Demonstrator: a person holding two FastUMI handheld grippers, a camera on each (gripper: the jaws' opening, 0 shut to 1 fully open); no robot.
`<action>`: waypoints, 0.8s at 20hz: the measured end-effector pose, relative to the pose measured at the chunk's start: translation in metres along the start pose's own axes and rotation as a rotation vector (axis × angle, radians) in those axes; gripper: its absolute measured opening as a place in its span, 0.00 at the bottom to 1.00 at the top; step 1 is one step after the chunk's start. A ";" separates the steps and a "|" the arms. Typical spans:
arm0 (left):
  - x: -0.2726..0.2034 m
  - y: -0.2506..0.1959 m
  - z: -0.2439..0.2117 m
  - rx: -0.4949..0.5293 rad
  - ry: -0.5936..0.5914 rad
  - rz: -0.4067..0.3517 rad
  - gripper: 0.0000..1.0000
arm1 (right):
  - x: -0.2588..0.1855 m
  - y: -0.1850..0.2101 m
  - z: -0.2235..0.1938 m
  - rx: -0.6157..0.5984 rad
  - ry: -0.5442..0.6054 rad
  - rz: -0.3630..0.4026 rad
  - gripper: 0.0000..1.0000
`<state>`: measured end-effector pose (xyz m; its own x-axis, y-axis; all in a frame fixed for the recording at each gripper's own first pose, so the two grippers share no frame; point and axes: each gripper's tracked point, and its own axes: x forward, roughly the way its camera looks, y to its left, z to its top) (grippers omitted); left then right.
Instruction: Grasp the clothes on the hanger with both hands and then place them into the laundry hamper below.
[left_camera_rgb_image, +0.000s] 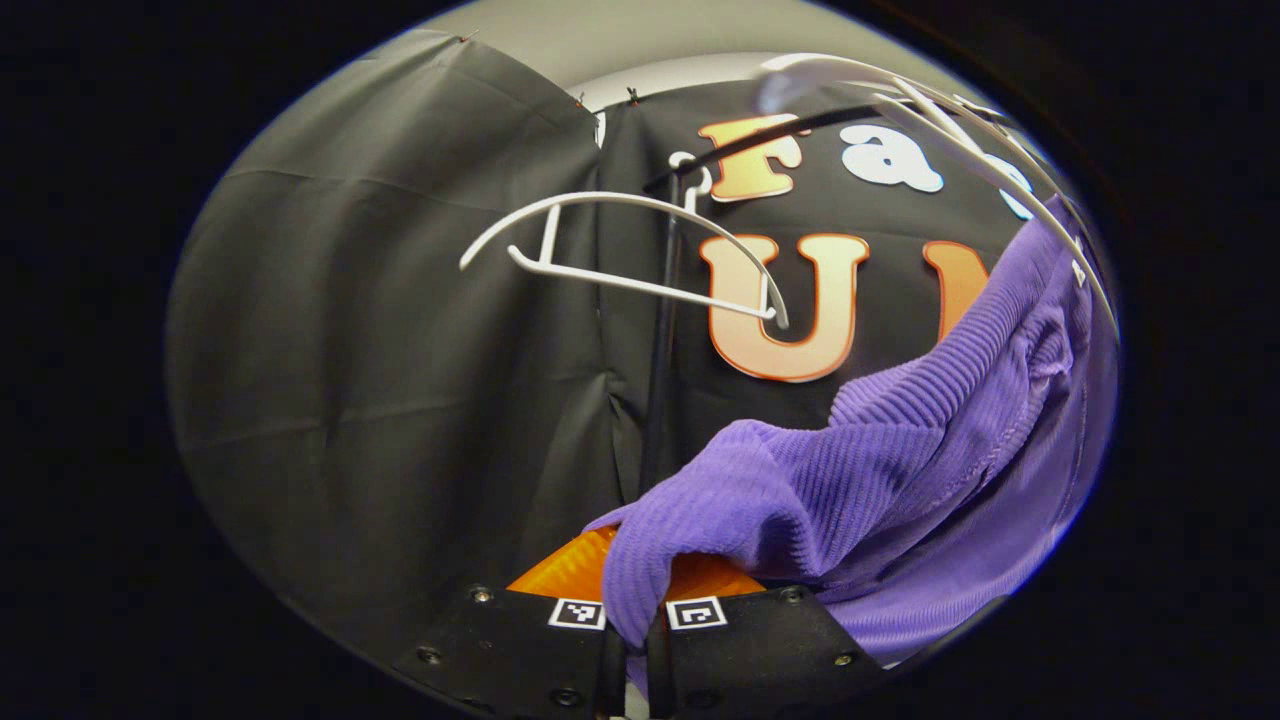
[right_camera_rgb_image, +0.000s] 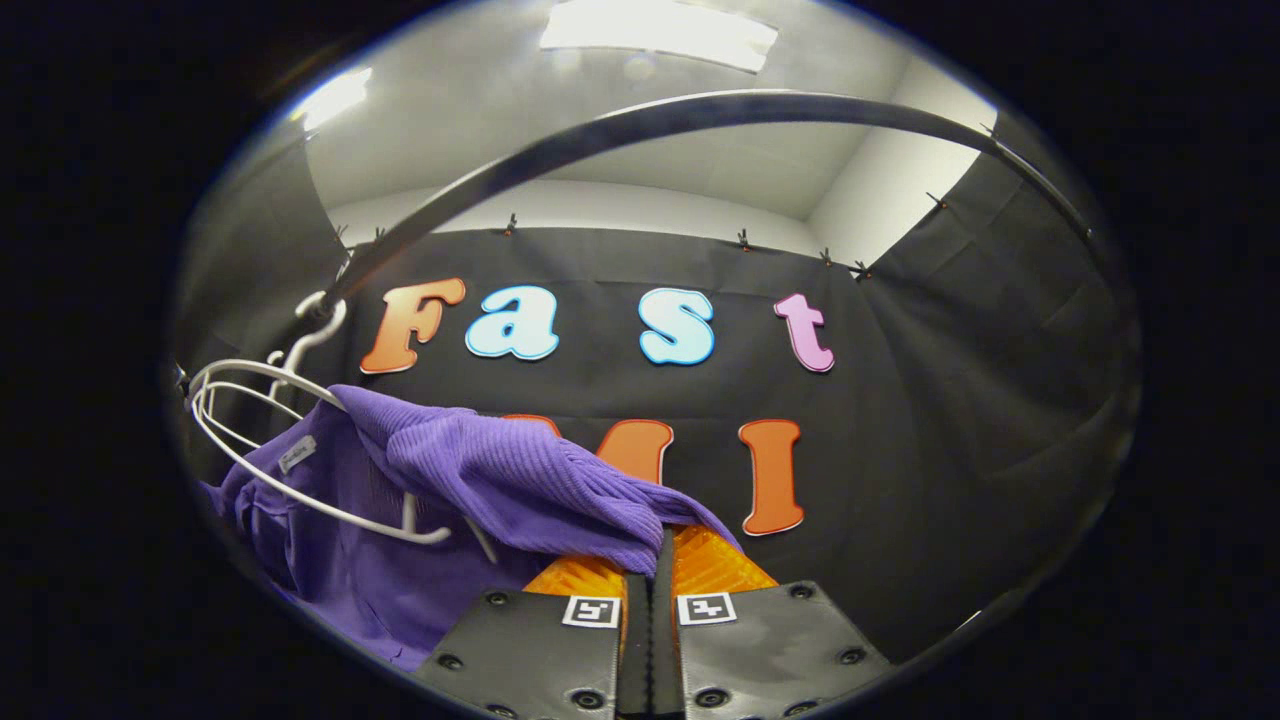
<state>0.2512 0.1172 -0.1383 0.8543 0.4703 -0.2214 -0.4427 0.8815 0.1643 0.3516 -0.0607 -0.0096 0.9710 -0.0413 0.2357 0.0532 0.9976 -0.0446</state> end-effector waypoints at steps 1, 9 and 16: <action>-0.003 -0.006 -0.006 0.002 0.009 -0.013 0.08 | 0.003 -0.002 -0.002 -0.021 0.000 -0.011 0.07; -0.021 -0.023 -0.022 0.038 0.025 -0.073 0.08 | 0.026 -0.010 -0.063 -0.043 0.151 -0.026 0.07; -0.033 -0.022 -0.037 0.021 0.062 -0.070 0.08 | 0.029 -0.008 -0.117 -0.171 0.245 -0.036 0.08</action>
<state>0.2230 0.0841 -0.1706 0.8641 0.4099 -0.2922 -0.3762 0.9115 0.1663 0.4061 -0.0766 -0.1160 0.9940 -0.1093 -0.0005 0.1068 0.9722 -0.2083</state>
